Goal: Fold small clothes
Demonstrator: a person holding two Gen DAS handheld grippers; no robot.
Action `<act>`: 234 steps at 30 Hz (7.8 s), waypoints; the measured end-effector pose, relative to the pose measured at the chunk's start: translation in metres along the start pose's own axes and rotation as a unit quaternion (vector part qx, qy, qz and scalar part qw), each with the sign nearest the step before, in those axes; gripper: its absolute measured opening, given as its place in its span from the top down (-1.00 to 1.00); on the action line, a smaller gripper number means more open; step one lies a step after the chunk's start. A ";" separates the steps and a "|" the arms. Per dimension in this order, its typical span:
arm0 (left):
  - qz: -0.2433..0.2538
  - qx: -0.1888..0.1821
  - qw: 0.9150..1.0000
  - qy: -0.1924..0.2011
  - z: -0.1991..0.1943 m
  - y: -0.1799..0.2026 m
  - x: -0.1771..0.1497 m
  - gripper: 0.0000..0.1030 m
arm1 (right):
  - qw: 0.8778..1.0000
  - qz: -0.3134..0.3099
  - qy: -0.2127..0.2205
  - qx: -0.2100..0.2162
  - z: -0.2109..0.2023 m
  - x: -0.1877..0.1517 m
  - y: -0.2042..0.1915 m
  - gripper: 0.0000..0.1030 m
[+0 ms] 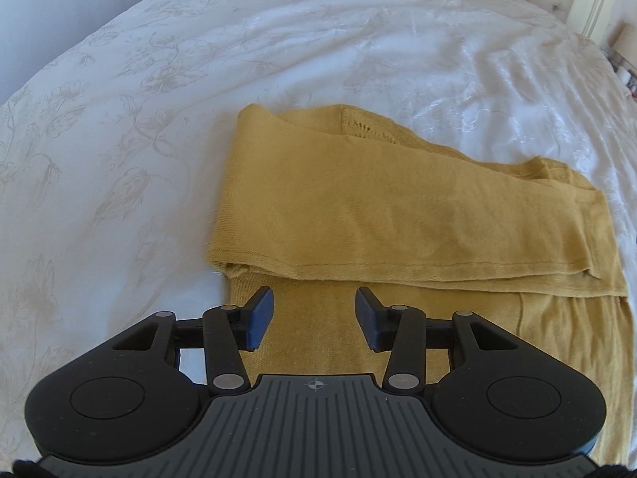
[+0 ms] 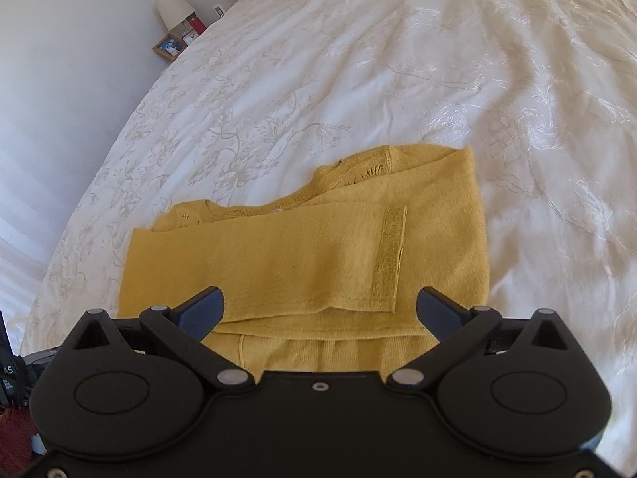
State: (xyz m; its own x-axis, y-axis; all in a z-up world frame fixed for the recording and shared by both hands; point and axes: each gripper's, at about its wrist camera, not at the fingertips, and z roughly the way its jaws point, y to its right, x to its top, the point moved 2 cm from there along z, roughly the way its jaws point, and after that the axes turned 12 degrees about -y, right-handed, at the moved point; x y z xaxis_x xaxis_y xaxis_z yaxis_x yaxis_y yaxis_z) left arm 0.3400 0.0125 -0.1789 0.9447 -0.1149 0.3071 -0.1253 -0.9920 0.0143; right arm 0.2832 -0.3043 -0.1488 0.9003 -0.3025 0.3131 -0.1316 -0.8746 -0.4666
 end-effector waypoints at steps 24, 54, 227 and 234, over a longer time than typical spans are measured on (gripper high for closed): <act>-0.009 -0.022 0.999 -0.041 0.044 -0.006 -0.009 -0.63 | 0.998 0.047 -0.050 0.014 0.042 0.040 0.031 0.74; 0.013 -0.030 0.999 0.012 -0.006 -0.011 -0.003 -0.62 | 0.995 0.016 -0.065 -0.068 0.044 0.032 0.050 0.73; 0.060 -0.065 0.991 -0.098 -0.013 -0.044 -0.237 -1.00 | 0.997 0.075 -0.019 -0.005 -0.066 -0.285 0.018 -0.99; 0.059 -0.068 0.991 -0.102 -0.013 -0.044 -0.235 -1.00 | 0.999 -0.015 0.018 0.038 -0.080 -0.282 -0.032 -0.99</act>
State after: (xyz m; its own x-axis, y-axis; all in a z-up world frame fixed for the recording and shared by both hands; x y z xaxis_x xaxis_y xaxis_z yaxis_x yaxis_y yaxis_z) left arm 0.1193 0.0840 -0.2396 0.9607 -0.2525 0.1156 -0.2660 -0.9562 0.1223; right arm 0.0004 -0.2208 -0.1559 0.8879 -0.2910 0.3564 -0.0719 -0.8528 -0.5173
